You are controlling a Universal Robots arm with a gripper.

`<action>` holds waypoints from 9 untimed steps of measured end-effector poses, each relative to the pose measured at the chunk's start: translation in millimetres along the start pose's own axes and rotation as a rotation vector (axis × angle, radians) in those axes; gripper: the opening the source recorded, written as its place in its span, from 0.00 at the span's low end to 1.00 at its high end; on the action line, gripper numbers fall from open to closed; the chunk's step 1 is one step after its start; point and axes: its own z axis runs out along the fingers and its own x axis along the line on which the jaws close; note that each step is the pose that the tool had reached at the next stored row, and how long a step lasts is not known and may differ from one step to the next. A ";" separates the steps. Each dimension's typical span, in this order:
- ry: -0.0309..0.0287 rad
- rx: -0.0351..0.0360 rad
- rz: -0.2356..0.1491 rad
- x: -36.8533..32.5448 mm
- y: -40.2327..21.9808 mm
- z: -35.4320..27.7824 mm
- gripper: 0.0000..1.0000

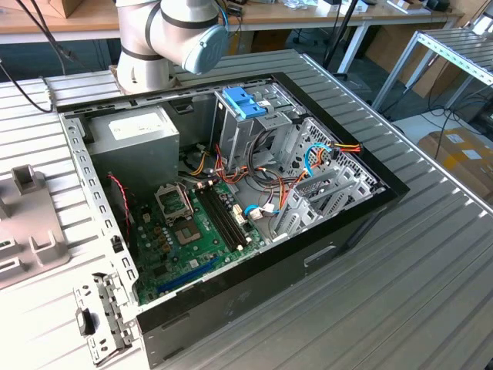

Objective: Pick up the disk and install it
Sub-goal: 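Pick up the disk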

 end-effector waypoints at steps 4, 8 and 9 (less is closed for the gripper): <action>0.0007 -0.0004 -0.017 0.0 0.0 0.0 0.11; 0.0012 -0.0007 -0.030 0.0 0.0 0.0 0.11; 0.0014 -0.0007 -0.033 0.0 0.0 0.0 0.11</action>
